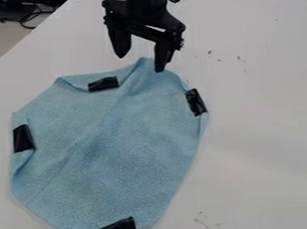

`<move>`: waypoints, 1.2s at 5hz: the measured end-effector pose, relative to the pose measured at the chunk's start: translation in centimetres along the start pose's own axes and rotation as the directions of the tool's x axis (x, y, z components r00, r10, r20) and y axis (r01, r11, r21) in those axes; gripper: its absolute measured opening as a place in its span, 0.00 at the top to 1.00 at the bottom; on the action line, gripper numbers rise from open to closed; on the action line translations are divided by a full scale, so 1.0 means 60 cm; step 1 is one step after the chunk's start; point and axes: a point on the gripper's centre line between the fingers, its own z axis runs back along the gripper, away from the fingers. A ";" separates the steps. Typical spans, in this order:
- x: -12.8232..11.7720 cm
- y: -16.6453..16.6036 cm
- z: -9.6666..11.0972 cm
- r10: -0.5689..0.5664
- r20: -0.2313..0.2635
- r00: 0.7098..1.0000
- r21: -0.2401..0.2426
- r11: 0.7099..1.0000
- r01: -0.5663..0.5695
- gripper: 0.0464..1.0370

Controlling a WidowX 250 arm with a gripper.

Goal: Fold the cloth from rigth bottom to the left top

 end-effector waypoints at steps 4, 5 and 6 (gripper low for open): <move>-0.151 -0.053 0.013 0.194 -0.098 0.976 -0.001 0.981 -0.195 0.04; -0.227 -0.108 0.019 0.319 -0.146 0.936 -0.032 0.944 -0.327 0.04; -0.289 -0.145 0.001 0.370 -0.163 0.915 -0.026 0.925 -0.379 0.04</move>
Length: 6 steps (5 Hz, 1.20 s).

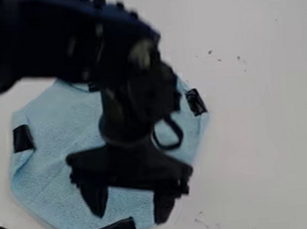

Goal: Fold the cloth from rigth bottom to the left top

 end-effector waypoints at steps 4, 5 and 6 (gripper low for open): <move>0.042 0.045 -0.112 -0.051 -0.080 0.996 0.006 0.999 0.051 0.04; 0.053 0.049 -0.129 -0.076 -0.076 0.994 -0.021 0.997 0.074 0.04; 0.056 0.051 -0.135 -0.062 -0.073 0.995 -0.064 0.996 0.058 0.08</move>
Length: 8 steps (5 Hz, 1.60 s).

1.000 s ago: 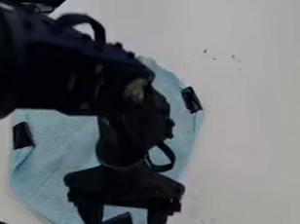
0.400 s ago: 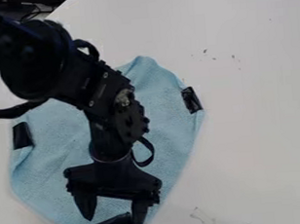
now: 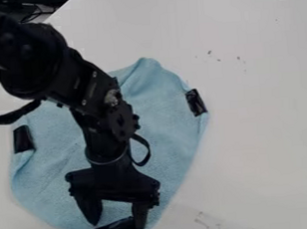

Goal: Fold the cloth from rigth bottom to the left top

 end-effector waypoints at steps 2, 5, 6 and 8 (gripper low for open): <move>0.000 0.004 0.001 0.001 0.017 1.000 -0.001 1.000 -0.001 0.52; -0.046 -0.045 0.084 0.158 -0.050 0.986 0.082 0.985 -0.154 0.95; -0.023 -0.060 0.141 0.206 -0.057 0.977 0.097 0.975 -0.200 0.99; 0.152 0.019 0.148 0.080 -0.003 0.997 0.053 0.995 -0.080 0.99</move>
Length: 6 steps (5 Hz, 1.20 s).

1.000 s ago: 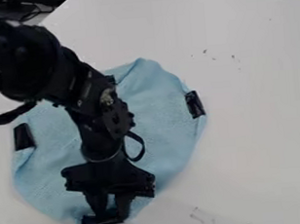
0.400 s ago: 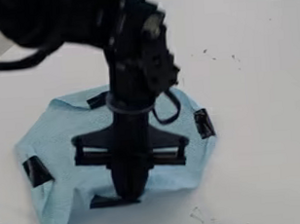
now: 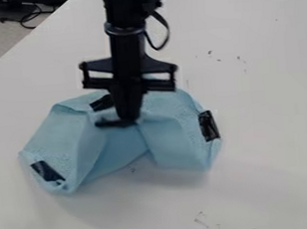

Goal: Fold the cloth from rigth bottom to the left top

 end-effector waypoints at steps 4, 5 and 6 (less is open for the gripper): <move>0.126 0.044 -0.046 -0.148 0.034 0.988 -0.030 0.988 0.149 0.97; 0.131 0.047 -0.053 -0.179 0.003 0.984 -0.016 0.984 0.179 0.82; 0.150 0.049 -0.047 -0.220 0.003 0.976 0.011 0.976 0.220 0.55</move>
